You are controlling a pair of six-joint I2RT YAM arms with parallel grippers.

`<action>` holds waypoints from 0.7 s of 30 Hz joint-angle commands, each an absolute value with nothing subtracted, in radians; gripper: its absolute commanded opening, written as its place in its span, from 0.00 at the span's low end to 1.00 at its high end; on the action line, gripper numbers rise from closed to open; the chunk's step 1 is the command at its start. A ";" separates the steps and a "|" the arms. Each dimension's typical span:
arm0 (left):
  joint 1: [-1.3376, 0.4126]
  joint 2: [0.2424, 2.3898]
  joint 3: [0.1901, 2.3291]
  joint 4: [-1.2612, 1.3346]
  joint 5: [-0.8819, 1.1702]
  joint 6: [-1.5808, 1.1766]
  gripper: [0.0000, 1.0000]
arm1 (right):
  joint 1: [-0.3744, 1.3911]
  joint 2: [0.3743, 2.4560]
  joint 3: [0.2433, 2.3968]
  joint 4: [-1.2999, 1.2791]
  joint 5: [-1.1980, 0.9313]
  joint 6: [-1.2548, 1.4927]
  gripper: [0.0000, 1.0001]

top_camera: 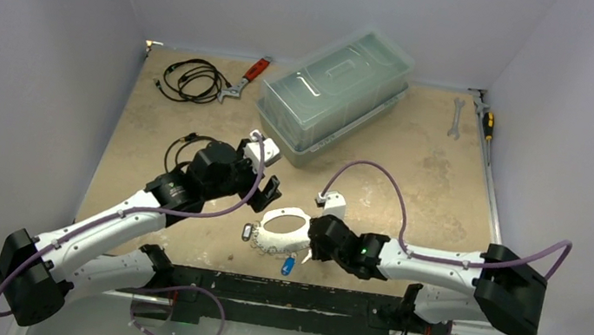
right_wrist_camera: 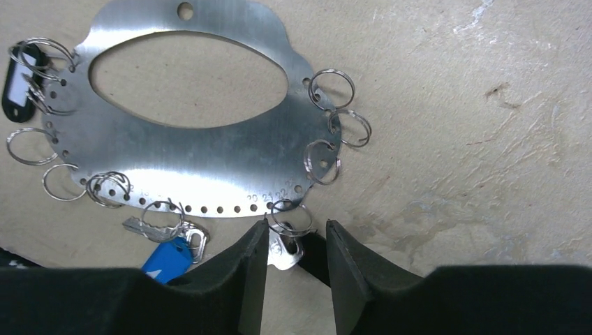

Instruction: Put the keys on the keyring

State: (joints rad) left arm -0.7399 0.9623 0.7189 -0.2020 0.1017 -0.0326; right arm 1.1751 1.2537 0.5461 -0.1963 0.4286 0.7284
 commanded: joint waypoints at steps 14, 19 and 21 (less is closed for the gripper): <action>-0.820 1.056 0.785 -0.299 0.141 -0.093 0.65 | 1.177 1.119 0.555 -0.138 0.304 0.786 0.49; -0.848 1.004 0.709 -0.222 0.222 0.040 0.64 | 1.178 1.120 0.547 -0.159 0.306 0.844 0.50; -0.862 1.002 0.661 -0.191 0.262 0.118 0.61 | 1.178 1.080 0.540 -0.200 0.358 0.868 0.51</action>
State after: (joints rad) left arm -0.8360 1.0306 0.7292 -0.2672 0.1711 -0.0277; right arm 1.1770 1.1316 0.5495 -0.1680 0.3050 0.7967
